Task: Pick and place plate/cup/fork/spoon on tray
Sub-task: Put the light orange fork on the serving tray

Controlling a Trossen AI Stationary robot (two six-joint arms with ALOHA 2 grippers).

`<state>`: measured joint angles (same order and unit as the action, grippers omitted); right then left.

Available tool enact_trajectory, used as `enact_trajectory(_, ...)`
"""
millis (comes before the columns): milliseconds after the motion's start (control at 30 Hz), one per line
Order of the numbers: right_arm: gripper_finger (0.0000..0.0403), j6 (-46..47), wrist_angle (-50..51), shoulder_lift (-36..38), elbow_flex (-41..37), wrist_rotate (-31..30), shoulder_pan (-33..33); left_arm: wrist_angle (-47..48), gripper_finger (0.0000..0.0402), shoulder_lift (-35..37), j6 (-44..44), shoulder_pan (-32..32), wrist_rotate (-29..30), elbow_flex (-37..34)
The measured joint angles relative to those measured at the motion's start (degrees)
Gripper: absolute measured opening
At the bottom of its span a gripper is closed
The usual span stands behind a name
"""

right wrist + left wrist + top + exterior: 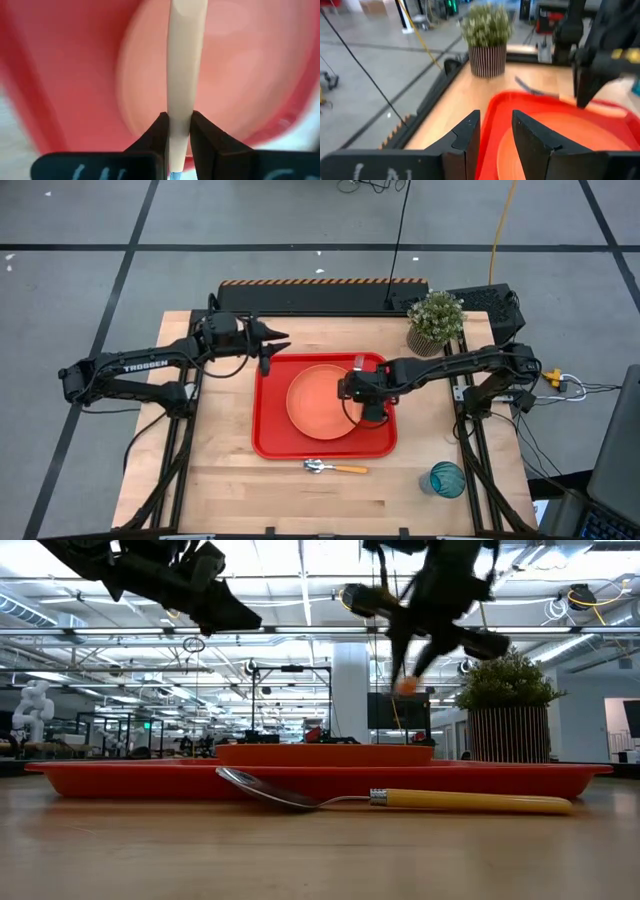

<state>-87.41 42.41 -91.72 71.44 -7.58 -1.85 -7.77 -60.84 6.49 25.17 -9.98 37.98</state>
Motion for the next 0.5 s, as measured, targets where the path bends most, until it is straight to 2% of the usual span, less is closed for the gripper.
enact_trajectory(133,0.0036,3.97,-8.96,0.00,1.23,-5.25,0.12,2.20,0.0117,0.00,-0.09,-0.02,-2.15,0.00)
enact_trajectory(233,0.0036,5.86,-13.75,0.00,1.31,-9.11,1.26,-0.69,0.0117,0.00,-2.86,-0.91,-6.66,0.00)
enact_trajectory(333,0.0036,7.15,-16.33,-0.04,1.31,-10.53,2.70,-3.53,0.0117,0.00,-5.17,-2.69,-7.69,0.00)
enact_trajectory(400,0.0036,6.57,-19.34,-0.17,1.29,-10.82,3.11,-4.92,0.0118,0.00,-6.51,-3.65,-4.52,0.00)
enact_trajectory(500,0.0036,4.52,-28.05,-1.17,1.29,-14.91,2.93,-5.58,0.0118,0.00,-11.06,-4.38,2.82,0.00)
